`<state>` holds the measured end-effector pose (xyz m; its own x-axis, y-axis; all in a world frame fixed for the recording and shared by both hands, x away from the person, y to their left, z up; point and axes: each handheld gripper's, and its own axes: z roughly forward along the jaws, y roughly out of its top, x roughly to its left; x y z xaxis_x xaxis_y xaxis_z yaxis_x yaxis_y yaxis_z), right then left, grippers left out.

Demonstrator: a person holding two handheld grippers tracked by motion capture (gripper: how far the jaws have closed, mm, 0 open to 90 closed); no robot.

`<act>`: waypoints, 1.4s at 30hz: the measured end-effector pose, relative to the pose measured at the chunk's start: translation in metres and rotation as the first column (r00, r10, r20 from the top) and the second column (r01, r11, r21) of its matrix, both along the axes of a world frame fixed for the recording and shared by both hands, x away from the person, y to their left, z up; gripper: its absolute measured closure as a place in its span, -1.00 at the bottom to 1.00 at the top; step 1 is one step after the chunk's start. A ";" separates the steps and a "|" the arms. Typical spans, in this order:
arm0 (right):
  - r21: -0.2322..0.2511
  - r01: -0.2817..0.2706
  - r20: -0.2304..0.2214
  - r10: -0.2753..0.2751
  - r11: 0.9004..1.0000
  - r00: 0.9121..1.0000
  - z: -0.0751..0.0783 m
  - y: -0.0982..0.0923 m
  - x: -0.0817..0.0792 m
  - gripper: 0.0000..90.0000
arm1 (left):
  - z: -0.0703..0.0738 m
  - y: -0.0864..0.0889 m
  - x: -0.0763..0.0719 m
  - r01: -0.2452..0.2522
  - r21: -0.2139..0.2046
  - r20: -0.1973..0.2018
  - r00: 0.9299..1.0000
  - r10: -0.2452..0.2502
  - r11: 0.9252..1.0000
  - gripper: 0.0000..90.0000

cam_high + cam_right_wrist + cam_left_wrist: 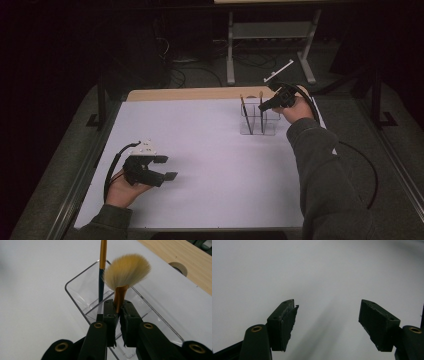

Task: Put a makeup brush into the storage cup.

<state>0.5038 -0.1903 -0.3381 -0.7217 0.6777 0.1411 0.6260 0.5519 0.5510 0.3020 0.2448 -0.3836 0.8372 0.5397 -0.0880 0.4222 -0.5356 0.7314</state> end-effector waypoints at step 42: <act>0.202 0.066 0.085 -0.085 0.977 0.993 -0.013 -0.030 -0.068 0.17 | 0.000 0.003 -0.005 -0.023 0.003 -0.003 1.000 0.023 1.000 -0.38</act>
